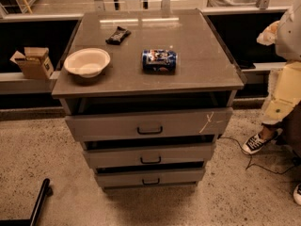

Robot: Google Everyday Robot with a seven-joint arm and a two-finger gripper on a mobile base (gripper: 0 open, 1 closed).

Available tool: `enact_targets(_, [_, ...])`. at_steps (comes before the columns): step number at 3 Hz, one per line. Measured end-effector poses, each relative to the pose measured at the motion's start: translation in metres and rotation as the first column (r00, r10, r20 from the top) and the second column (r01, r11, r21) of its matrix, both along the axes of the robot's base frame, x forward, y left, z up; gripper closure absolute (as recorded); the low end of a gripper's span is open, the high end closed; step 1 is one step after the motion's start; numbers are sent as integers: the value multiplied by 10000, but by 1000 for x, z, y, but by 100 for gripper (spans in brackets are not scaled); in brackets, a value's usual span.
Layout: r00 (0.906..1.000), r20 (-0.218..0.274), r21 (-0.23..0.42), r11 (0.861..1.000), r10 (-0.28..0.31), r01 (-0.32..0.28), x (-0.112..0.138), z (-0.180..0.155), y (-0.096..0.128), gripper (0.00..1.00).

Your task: Open top drawer

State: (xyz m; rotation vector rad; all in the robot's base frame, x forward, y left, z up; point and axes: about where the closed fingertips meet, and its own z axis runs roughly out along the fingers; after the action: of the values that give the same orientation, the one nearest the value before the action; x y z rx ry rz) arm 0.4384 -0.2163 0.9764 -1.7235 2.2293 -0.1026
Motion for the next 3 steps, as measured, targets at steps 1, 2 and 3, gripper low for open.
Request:
enact_targets(1, [10000,8,-1,10000,1,-1,0,0,0,0])
enact_targets(2, [9975,-640,583,9979,303,-265,-1,-45,7,0])
enact_targets(3, [9977,-556,404,9985,392,-369,0,-46,9,0])
